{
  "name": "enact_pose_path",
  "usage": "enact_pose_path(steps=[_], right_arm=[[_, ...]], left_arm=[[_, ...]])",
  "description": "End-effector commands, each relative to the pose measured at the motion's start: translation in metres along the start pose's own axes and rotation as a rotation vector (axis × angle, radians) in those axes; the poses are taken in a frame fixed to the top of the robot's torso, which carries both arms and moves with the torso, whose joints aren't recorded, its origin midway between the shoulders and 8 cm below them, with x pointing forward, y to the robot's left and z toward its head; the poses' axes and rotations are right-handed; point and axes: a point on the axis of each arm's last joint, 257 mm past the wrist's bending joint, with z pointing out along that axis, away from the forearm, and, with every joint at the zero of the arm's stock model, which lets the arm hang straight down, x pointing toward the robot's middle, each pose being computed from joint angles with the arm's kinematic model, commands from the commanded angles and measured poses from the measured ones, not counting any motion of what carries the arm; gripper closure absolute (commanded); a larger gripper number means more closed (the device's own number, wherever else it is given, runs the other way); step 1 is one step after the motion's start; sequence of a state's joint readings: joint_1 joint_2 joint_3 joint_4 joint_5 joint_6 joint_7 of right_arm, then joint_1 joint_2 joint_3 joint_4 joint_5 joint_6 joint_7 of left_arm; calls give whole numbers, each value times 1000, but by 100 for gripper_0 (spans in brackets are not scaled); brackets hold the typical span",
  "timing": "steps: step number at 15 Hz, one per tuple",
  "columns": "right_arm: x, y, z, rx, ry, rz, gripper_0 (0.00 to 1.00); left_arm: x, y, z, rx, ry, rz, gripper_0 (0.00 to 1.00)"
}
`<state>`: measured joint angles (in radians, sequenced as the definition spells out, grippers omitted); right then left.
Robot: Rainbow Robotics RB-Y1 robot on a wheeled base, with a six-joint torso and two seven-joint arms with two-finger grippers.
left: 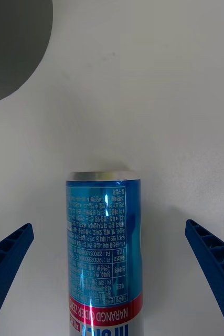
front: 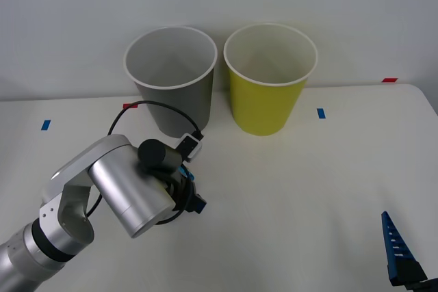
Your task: Put cans in the gray bin and PET bottles in the light green bin.
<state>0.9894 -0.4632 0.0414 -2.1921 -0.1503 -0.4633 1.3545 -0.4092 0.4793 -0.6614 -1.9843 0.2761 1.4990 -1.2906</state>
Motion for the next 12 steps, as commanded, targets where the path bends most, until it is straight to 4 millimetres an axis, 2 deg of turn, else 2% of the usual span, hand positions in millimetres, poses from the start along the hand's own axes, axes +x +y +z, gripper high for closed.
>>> enact_pose_path(steps=[1, 4, 7, 12], right_arm=[[0, 0, 0, 0, 0, 0, 0], [0, 0, 0, 0, 0, 0, 0], [0, 0, 0, 0, 0, 0, 0], [0, 0, 0, 0, 0, 0, 0]], left_arm=[[5, -3, 6, 2, 58, 5, 0], [8, -2, 7, 8, 117, 5, 0], [4, 5, 13, 26, 132, -10, 0], [3, 5, 19, 48, 168, -14, 0]])
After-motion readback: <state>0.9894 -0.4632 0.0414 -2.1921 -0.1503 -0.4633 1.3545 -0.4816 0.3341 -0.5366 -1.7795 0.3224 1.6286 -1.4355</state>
